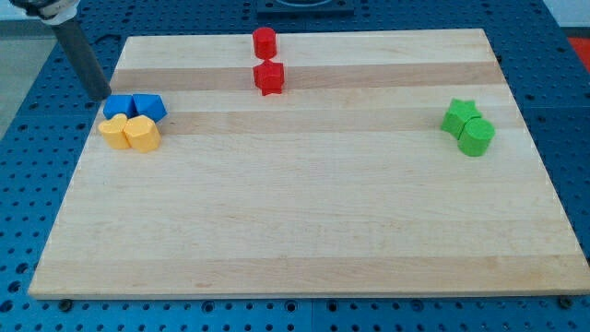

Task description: Push the blue cube along with blue triangle slightly right

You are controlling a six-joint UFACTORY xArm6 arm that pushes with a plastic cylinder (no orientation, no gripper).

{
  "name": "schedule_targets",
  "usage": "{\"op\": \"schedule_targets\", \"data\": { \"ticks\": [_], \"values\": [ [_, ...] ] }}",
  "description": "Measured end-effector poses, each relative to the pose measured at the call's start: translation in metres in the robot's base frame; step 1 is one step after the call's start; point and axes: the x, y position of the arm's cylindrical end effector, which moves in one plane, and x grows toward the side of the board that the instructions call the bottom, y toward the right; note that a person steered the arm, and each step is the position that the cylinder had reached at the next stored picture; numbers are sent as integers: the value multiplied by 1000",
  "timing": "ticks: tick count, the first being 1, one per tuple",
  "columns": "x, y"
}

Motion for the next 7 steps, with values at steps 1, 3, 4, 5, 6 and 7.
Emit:
{"op": "schedule_targets", "data": {
  "ticks": [1, 3, 4, 5, 6, 7],
  "values": [
    [17, 0],
    [22, 11],
    [22, 41],
    [22, 70],
    [22, 91],
    [22, 98]
  ]
}}
